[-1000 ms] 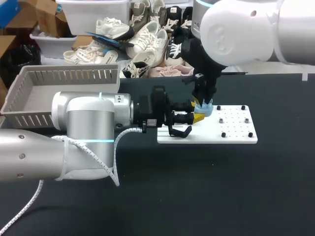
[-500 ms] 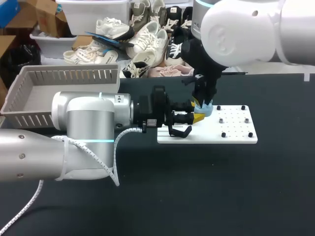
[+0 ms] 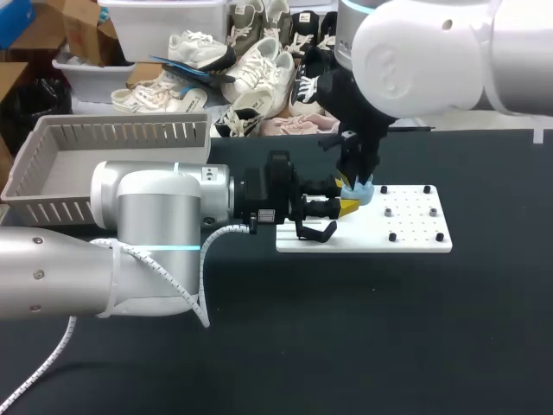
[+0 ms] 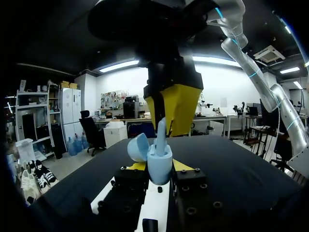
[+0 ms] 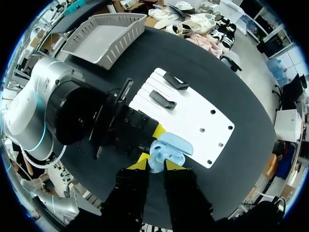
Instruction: Pick up each earbud case from the left stands, insert the matching earbuds, close the lid, and place the case in the box.
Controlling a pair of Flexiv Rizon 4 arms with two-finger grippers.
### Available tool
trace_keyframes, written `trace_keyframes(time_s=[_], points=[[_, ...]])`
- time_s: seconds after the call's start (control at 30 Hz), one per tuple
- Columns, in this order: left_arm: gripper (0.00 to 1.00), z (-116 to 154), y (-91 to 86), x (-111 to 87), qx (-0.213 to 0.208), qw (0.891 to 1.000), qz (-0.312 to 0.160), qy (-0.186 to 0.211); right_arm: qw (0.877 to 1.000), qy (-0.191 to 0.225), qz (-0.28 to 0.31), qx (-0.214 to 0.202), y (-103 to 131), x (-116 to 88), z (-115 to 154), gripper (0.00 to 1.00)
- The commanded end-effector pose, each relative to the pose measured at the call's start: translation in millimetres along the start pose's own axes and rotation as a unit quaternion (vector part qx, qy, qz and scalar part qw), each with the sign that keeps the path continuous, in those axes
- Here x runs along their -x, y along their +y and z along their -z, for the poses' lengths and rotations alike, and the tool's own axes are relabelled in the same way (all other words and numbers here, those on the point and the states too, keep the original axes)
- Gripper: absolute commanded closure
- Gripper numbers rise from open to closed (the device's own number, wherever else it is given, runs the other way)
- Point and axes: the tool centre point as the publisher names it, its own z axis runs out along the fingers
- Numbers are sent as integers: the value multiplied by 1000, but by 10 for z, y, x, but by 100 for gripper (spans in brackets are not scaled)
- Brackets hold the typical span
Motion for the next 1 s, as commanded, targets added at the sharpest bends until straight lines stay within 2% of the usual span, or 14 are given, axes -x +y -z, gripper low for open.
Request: trace_keyframes(time_s=[0.03,1.0], points=[[100,-2,-2,-8,1,1000,-1,-2,1000,-1,-1,-3,1,7,-1,100],[100,-2,-2,-8,1,1000,-1,-2,1000,6,6,-4,-40,52,-68,100]])
